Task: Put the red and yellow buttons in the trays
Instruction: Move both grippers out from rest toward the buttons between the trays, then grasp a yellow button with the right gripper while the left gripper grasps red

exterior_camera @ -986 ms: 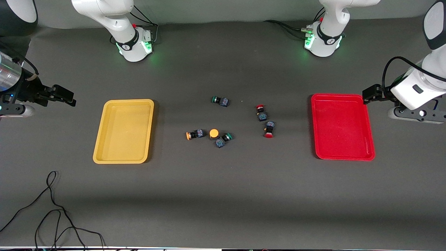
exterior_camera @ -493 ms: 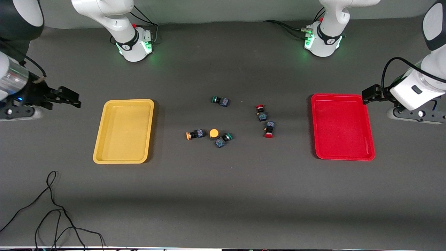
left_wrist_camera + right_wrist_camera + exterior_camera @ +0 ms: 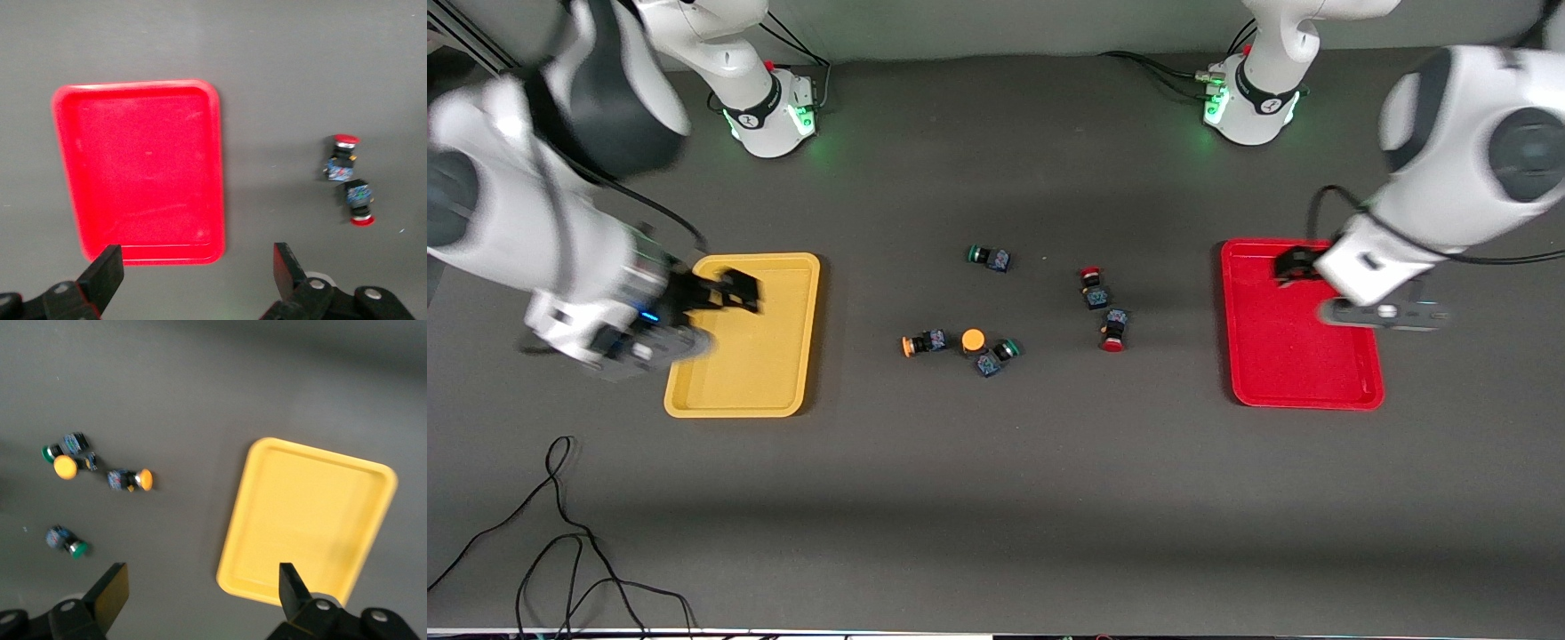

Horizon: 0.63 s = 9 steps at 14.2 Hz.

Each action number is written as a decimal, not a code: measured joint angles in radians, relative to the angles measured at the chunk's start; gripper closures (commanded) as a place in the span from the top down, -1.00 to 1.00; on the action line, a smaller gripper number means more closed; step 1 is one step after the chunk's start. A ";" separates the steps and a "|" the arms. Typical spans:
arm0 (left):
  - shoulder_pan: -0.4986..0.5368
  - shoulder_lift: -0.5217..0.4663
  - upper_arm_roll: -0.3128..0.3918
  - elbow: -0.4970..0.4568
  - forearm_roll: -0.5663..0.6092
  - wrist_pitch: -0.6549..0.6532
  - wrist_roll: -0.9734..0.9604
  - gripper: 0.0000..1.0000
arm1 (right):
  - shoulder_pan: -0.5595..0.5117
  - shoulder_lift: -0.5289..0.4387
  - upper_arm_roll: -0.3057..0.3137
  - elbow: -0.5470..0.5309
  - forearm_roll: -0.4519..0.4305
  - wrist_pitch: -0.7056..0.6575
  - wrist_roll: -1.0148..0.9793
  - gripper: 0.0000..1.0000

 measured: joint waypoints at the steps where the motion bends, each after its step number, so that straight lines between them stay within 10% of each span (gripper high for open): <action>1: -0.041 0.000 -0.003 -0.025 -0.005 0.029 -0.058 1.00 | 0.029 0.049 0.002 0.023 0.001 0.041 0.065 1.00; 9: -0.357 0.010 -0.009 -0.072 -0.060 0.118 -0.513 1.00 | 0.276 0.305 0.048 0.041 -0.063 0.404 0.543 1.00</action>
